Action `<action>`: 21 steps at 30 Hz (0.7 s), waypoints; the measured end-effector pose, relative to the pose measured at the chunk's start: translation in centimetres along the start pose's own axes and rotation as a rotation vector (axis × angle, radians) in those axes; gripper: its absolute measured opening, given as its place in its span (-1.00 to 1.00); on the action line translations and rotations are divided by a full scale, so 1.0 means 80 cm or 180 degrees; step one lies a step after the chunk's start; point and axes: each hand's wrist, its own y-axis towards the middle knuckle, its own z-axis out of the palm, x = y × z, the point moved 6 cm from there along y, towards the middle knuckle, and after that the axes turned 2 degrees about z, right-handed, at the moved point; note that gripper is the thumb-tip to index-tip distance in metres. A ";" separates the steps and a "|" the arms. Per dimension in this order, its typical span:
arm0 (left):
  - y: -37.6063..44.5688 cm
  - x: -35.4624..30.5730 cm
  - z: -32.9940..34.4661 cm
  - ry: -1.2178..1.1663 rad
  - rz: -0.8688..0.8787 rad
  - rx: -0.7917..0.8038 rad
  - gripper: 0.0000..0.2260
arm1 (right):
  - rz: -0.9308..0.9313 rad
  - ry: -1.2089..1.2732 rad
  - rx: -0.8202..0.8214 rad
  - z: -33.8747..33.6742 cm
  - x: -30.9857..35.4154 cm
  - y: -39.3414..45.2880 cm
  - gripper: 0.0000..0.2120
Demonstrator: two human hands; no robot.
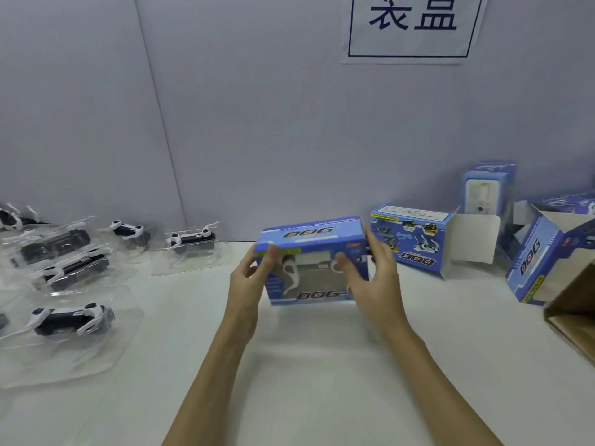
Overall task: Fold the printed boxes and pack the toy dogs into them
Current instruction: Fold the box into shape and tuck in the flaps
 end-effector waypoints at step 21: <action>0.001 0.046 0.007 -0.0559 -0.0683 0.0444 -0.59 | 0.1460 -0.0010 0.0876 -0.018 -0.035 0.014 -0.43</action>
